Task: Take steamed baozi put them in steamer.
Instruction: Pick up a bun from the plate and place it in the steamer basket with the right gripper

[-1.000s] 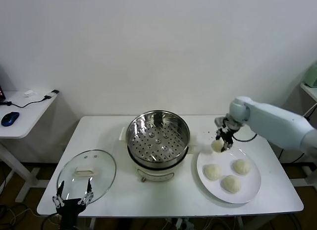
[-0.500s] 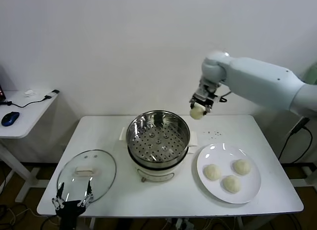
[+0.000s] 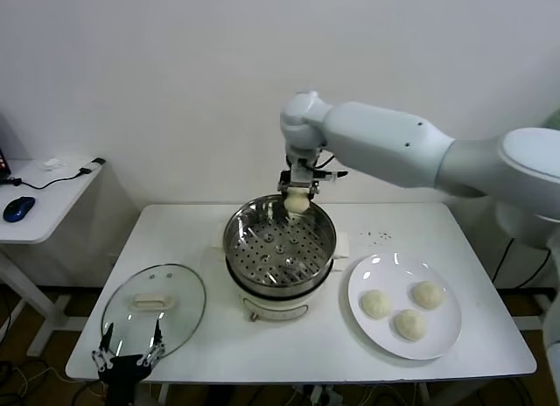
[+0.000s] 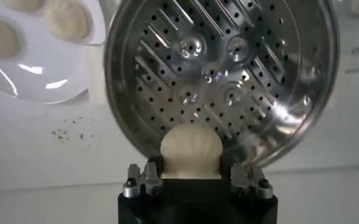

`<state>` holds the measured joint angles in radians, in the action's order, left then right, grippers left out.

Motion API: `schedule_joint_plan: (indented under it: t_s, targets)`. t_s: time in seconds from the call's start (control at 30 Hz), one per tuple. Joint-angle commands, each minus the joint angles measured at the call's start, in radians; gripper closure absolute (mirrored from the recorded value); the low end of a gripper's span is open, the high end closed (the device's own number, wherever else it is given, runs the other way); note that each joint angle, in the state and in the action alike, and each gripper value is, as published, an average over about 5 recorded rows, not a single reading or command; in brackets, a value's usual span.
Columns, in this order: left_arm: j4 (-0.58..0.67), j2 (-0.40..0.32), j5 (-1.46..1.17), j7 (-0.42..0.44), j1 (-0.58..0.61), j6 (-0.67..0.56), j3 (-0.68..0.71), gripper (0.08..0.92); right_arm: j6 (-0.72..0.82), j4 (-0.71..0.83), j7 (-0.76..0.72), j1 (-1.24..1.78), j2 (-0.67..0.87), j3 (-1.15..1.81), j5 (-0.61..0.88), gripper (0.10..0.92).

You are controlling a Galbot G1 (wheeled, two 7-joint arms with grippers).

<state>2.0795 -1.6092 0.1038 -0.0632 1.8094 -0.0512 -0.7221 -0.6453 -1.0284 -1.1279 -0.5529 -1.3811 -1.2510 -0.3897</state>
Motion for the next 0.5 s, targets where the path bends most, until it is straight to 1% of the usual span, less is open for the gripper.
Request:
schedule_joint_plan:
  t_s: [0.03,0.23,0.5]
  targets:
    - [0.004,0.009,0.002,0.000,-0.023,0.014,-0.004,0.177,-0.099,0.136,0.056,0.156,-0.093,0.057,-0.238,0.421]
    - [-0.007,0.003,0.007,0.000,-0.039,0.017,-0.001,0.177,-0.119,0.203,0.078,0.188,-0.120,0.077,-0.270,0.415]
    - [-0.013,0.001,0.014,-0.001,-0.047,0.018,0.000,0.177,-0.121,0.242,0.087,0.209,-0.141,0.091,-0.276,0.410]
